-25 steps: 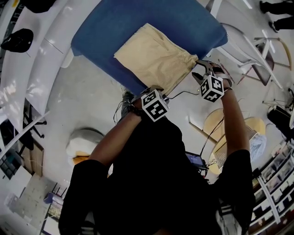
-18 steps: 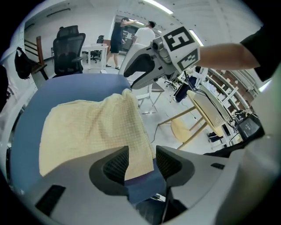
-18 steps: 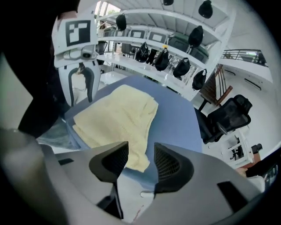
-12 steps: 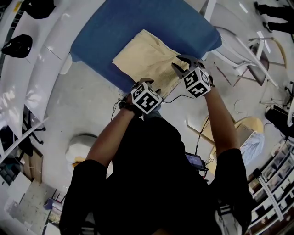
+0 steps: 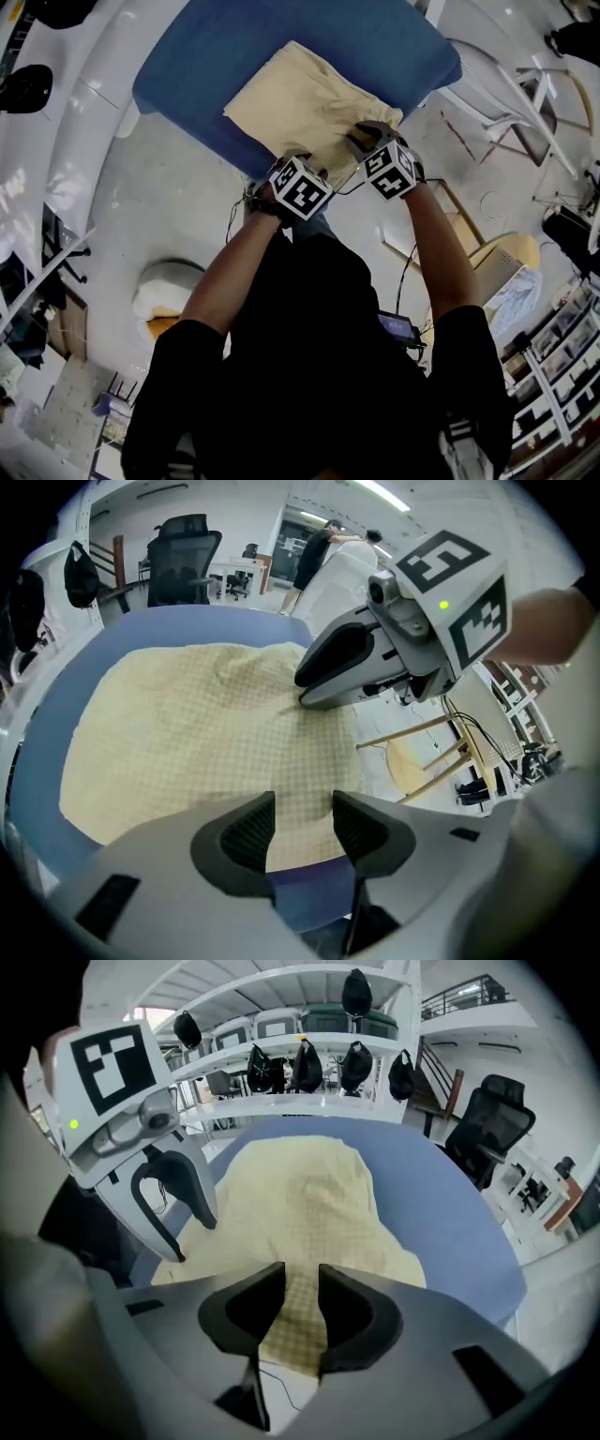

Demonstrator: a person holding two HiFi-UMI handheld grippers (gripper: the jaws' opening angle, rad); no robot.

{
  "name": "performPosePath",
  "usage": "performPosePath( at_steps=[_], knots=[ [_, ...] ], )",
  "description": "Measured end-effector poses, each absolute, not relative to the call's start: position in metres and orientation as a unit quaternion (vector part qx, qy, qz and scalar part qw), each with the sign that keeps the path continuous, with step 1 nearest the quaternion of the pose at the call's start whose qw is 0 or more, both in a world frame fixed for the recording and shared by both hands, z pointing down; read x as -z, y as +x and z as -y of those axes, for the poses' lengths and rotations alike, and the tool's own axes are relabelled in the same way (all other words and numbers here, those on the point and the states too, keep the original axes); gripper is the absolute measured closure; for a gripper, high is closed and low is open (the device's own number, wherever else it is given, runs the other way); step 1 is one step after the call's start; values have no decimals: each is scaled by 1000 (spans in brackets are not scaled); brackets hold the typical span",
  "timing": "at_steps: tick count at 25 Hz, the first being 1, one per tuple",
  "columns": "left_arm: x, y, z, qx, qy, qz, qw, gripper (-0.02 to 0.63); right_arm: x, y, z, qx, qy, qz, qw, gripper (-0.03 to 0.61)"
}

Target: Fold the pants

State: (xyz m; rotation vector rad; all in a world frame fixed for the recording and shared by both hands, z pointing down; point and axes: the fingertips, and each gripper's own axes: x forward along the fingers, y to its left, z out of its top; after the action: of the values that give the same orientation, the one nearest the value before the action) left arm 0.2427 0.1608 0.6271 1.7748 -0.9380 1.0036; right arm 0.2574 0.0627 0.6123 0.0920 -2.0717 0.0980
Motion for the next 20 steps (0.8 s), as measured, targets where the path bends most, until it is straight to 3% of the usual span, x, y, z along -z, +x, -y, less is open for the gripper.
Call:
performPosePath(
  at_steps=[7, 20],
  knots=[
    [-636, 258, -165, -421, 715, 371, 417, 405, -633, 287, -64, -94, 88, 864, 486, 466],
    [-627, 252, -155, -397, 708, 370, 451, 411, -639, 284, -57, -96, 135, 849, 501, 477]
  ],
)
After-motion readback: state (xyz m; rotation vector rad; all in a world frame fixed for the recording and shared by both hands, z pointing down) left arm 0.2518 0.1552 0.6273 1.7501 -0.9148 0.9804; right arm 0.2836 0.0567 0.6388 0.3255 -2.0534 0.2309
